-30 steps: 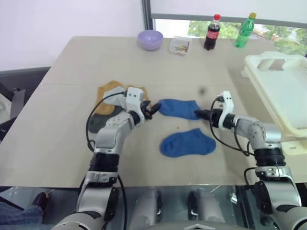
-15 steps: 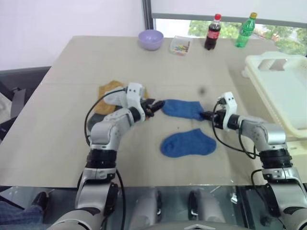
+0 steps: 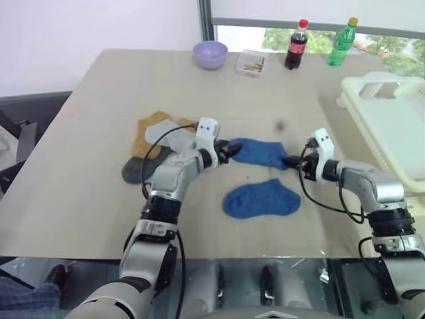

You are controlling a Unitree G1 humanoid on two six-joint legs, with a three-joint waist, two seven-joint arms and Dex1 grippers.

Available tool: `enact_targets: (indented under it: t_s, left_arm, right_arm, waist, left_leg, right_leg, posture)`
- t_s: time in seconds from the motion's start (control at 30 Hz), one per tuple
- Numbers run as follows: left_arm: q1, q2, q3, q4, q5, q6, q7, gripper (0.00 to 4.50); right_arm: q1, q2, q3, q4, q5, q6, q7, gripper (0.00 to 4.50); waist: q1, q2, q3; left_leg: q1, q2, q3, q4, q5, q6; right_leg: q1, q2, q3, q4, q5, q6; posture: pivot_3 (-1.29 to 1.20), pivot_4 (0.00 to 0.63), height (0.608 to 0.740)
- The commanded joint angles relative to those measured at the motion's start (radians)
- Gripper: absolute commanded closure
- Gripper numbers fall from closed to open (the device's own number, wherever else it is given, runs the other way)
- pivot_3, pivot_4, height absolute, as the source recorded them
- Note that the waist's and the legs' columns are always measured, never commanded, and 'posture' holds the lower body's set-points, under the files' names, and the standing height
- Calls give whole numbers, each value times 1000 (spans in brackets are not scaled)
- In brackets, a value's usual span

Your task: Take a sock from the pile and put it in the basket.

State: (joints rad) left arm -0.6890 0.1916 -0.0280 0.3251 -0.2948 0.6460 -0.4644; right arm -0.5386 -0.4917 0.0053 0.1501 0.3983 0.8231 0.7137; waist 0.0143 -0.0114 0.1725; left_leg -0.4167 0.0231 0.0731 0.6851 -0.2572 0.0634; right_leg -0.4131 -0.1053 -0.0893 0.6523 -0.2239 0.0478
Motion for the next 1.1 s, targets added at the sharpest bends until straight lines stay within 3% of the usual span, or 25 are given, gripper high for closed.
enact_targets:
  t_s: [0.03, 0.13, 0.37, 0.53, 0.8, 1.0, 1.1]
  left_arm:
    - [13, -3, -16, 12, 17, -2, -11, 2992]
    - [16, -2, -13, 14, 21, -4, -10, 4331]
    - [27, -14, 13, 3, 10, -4, 8, 4331]
    - [68, -26, 61, -117, -42, -5, 6, 4331]
    - [295, -10, 174, -644, -210, 118, 84, 4331]
    - [533, -35, 160, -966, -310, 196, 179, 4331]
    - [636, -13, 90, -1068, -310, 251, 215, 4331]
  right_arm:
    - [10, -26, -14, -30, -7, -5, 3, 4500]
    - [13, -36, -18, -32, -6, -7, 4, 4500]
    - [8, -38, -19, -30, -9, -16, -2, 4500]
    - [-12, -43, -37, -68, 6, -4, -11, 4500]
    - [23, -163, -105, -344, 172, 185, 67, 4500]
    - [88, -324, -110, -485, 249, 243, 148, 4500]
    - [74, -331, -97, -513, 274, 274, 129, 4500]
  waist:
    - [0, 0, 0]
    - [0, 0, 0]
    - [0, 0, 0]
    - [-2, 0, 0]
    - [-3, 0, 1]
    - [3, 0, 2]
    - [0, 0, 2]
  left_leg:
    - [0, 0, 0, 0, 0, 0]
    - [0, 0, 0, 0, 0, 0]
    - [0, 0, 0, 0, 0, 0]
    - [0, 0, 0, 0, 0, 0]
    - [-4, 2, -1, -1, 0, 0]
    - [-6, 1, -3, -2, -1, 1]
    - [-6, 1, -3, -1, -4, 6]
  right_leg:
    - [0, 0, 0, 0, 0, 0]
    - [0, 0, 0, 0, 0, 0]
    - [0, 0, 0, 0, 0, 0]
    - [0, 0, 0, 0, 0, 0]
    - [-3, 0, 0, -3, 0, 0]
    - [-1, -2, -2, -10, 0, 0]
    - [-1, -2, -1, -10, 1, 1]
  posture:
    - [0, 150, 733]
    - [0, 150, 733]
    - [0, 150, 733]
    - [0, 150, 733]
    - [0, 150, 733]
    - [0, 150, 733]
    - [0, 150, 733]
